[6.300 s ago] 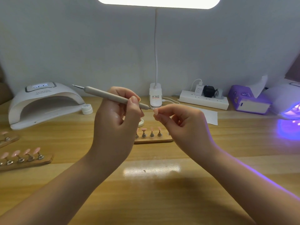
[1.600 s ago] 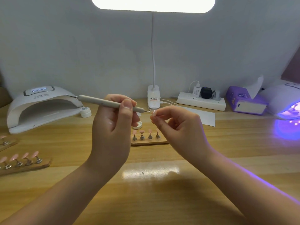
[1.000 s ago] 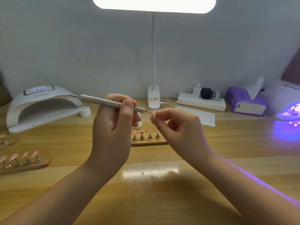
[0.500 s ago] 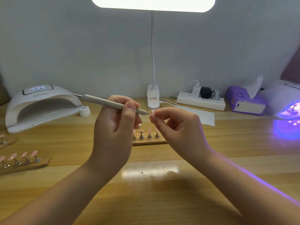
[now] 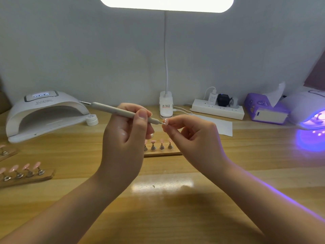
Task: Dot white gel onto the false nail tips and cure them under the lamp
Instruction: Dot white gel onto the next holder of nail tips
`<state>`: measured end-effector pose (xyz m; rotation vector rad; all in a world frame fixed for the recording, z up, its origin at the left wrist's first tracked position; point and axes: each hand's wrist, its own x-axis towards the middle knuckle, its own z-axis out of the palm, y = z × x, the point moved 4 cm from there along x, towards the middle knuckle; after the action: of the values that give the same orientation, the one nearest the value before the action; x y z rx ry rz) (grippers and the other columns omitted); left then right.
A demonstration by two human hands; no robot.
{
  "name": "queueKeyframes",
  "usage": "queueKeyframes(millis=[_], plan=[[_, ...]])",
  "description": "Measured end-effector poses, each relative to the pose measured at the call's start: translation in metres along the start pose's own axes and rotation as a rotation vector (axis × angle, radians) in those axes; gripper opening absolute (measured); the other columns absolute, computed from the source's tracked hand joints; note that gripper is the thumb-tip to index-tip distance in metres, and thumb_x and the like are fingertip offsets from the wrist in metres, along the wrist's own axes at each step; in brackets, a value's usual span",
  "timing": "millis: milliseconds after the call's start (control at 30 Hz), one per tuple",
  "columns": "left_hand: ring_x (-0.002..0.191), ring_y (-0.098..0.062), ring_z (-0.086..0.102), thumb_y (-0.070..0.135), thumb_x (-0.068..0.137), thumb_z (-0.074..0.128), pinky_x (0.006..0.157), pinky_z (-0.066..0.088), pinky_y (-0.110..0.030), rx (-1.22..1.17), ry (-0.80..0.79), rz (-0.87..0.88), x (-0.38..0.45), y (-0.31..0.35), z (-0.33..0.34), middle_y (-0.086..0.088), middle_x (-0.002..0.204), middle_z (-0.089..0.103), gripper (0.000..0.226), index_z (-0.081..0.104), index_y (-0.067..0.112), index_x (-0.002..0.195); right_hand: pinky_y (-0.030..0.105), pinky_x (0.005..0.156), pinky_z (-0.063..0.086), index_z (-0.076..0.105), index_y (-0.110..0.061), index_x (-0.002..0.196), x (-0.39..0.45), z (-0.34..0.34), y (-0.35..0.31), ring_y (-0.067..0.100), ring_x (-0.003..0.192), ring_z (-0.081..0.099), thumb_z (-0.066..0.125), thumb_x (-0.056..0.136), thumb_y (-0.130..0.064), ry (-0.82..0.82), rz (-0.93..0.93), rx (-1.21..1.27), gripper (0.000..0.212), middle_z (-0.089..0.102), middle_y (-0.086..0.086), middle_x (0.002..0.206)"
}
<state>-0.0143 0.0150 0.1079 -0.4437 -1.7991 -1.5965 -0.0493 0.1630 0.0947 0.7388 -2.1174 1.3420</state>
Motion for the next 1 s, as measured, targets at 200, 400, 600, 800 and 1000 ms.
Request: queueKeyframes(millis=[200, 400, 600, 800, 1000], plan=[[0.062, -0.007, 0.056, 0.023, 0.096, 0.044, 0.059, 0.047, -0.015, -0.002, -0.004, 0.004, 0.0000, -0.0016, 0.0002, 0.005, 0.066, 0.060, 0.015, 0.055, 0.019, 0.088, 0.015, 0.052, 0.044, 0.073, -0.017, 0.097, -0.0002, 0.0003, 0.0010, 0.011, 0.052, 0.056, 0.069, 0.086, -0.018, 0.002, 0.000, -0.006, 0.012, 0.064, -0.022, 0.076], [0.062, -0.007, 0.056, 0.022, 0.096, 0.044, 0.058, 0.046, -0.015, -0.004, -0.004, 0.017, -0.0003, -0.0014, 0.0006, 0.004, 0.066, 0.060, 0.014, 0.055, 0.019, 0.088, 0.015, 0.052, 0.044, 0.073, -0.016, 0.097, -0.0006, 0.0008, 0.0004, 0.007, 0.052, 0.058, 0.069, 0.086, -0.017, -0.005, -0.008, -0.003, 0.012, 0.063, -0.022, 0.076], [0.062, -0.007, 0.056, 0.021, 0.096, 0.043, 0.060, 0.046, -0.014, -0.028, 0.004, 0.020, 0.0009, -0.0013, -0.0010, 0.004, 0.066, 0.058, 0.015, 0.055, 0.016, 0.088, 0.012, 0.051, 0.040, 0.073, -0.016, 0.096, -0.0005, 0.0004, 0.0001, 0.005, 0.049, 0.055, 0.069, 0.086, -0.017, 0.000, -0.014, -0.001, 0.011, 0.063, -0.022, 0.074], [0.063, -0.007, 0.056, 0.022, 0.096, 0.043, 0.060, 0.046, -0.015, -0.023, 0.002, 0.015, -0.0001, -0.0017, -0.0002, 0.006, 0.066, 0.059, 0.014, 0.055, 0.018, 0.088, 0.012, 0.051, 0.040, 0.073, -0.017, 0.096, -0.0015, 0.0006, -0.0005, 0.005, 0.049, 0.055, 0.069, 0.086, -0.017, -0.005, -0.011, 0.015, 0.011, 0.063, -0.021, 0.074], [0.062, -0.008, 0.056, 0.021, 0.095, 0.044, 0.058, 0.047, -0.017, -0.030, 0.003, 0.014, -0.0006, -0.0029, 0.0007, 0.004, 0.066, 0.059, 0.014, 0.055, 0.019, 0.087, 0.013, 0.051, 0.042, 0.073, -0.016, 0.097, -0.0015, 0.0004, -0.0003, 0.004, 0.051, 0.056, 0.068, 0.086, -0.018, -0.013, -0.002, 0.013, 0.013, 0.064, -0.020, 0.076]])
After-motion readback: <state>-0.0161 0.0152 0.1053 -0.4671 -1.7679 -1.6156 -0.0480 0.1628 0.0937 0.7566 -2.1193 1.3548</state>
